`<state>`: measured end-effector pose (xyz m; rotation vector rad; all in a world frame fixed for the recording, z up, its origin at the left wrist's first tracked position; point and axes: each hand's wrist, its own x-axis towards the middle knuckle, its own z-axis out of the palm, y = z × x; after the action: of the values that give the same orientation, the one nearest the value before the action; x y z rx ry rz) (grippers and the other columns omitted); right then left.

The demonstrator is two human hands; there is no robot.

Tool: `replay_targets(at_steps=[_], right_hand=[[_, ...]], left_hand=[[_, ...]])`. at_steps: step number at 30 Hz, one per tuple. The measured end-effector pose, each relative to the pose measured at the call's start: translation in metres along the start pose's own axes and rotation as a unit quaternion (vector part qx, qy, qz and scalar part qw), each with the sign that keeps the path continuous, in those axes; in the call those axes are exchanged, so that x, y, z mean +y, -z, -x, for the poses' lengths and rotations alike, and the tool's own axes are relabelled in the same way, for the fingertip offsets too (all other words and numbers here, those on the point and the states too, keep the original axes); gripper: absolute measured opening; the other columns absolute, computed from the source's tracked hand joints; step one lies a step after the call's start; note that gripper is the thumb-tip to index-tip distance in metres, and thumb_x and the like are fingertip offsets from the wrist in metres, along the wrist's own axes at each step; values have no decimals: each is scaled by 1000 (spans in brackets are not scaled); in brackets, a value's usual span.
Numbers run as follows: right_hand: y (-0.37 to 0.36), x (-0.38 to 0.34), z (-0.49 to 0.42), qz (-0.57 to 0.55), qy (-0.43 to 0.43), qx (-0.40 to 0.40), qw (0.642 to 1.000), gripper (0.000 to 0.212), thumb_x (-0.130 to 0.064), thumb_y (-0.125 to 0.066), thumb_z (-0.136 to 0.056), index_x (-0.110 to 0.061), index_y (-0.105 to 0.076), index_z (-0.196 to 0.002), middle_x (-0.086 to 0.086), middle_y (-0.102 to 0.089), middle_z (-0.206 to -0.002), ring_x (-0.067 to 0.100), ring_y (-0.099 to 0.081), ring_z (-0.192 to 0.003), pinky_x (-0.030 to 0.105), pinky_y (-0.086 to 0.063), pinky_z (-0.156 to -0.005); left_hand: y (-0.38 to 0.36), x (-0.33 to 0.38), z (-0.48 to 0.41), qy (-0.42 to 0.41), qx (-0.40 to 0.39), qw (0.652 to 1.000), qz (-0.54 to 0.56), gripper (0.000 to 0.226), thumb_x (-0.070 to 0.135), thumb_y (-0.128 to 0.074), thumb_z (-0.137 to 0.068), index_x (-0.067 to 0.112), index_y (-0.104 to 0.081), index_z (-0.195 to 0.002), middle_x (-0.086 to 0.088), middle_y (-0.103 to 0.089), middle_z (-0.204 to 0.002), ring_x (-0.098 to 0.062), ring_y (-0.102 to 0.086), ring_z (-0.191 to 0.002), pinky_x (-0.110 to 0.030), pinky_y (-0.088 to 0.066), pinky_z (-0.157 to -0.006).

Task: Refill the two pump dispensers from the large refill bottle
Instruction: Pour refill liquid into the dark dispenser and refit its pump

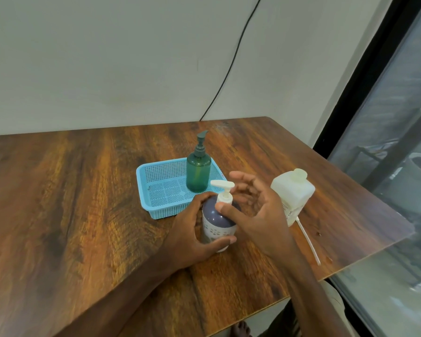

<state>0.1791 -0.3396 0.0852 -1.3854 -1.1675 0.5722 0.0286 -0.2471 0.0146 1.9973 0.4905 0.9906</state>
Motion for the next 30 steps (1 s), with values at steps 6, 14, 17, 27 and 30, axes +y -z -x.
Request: replay_targets(at_steps=[6, 14, 17, 27, 30], right_hand=[[-1, -2, -1, -6, 1, 15, 1000, 38, -16, -86, -82, -25, -70, -115, -13, -75, -107, 7, -72, -106, 27, -61, -87], [3, -7, -5, 49, -3, -44, 998, 35, -18, -78, -91, -24, -73, -125, -16, -77, -115, 3, -72, -109, 32, -62, -91], [2, -5, -4, 29, -11, 4, 1000, 38, -17, -85, -83, -20, -77, -119, -14, -79, -109, 5, -75, -102, 37, -64, -87], [3, -3, 0, 82, 9, -30, 996, 29, -22, -77, -92, -28, -74, -120, -19, -76, -115, 2, -71, -110, 28, -62, -88], [18, -8, -15, 22, 3, -151, 988, 32, -9, -69, -97, -13, -71, -128, -8, -75, -124, 10, -70, -117, 33, -59, -97]], left_hand=[[0, -3, 0, -2, -1, 1000, -11, 88, 45, -94, -71, 39, -44, -143, 33, -58, -137, 3, -61, -128, -11, -49, -101], [-1, 1, 1, -15, -4, 1000, -15, 88, 41, -90, -73, 43, -38, -143, 48, -48, -140, 15, -52, -131, -4, -42, -103], [-2, 0, 0, -13, -5, 1000, -13, 86, 42, -90, -74, 41, -40, -144, 43, -52, -139, 10, -55, -131, -6, -44, -102], [1, -1, -1, -5, -29, 1000, -3, 87, 29, -90, -78, 33, -40, -150, 34, -57, -141, 5, -57, -134, -11, -46, -105], [2, -4, -2, 4, -44, 999, -3, 83, 23, -89, -78, 36, -41, -144, 38, -59, -135, 6, -60, -128, -10, -49, -99]])
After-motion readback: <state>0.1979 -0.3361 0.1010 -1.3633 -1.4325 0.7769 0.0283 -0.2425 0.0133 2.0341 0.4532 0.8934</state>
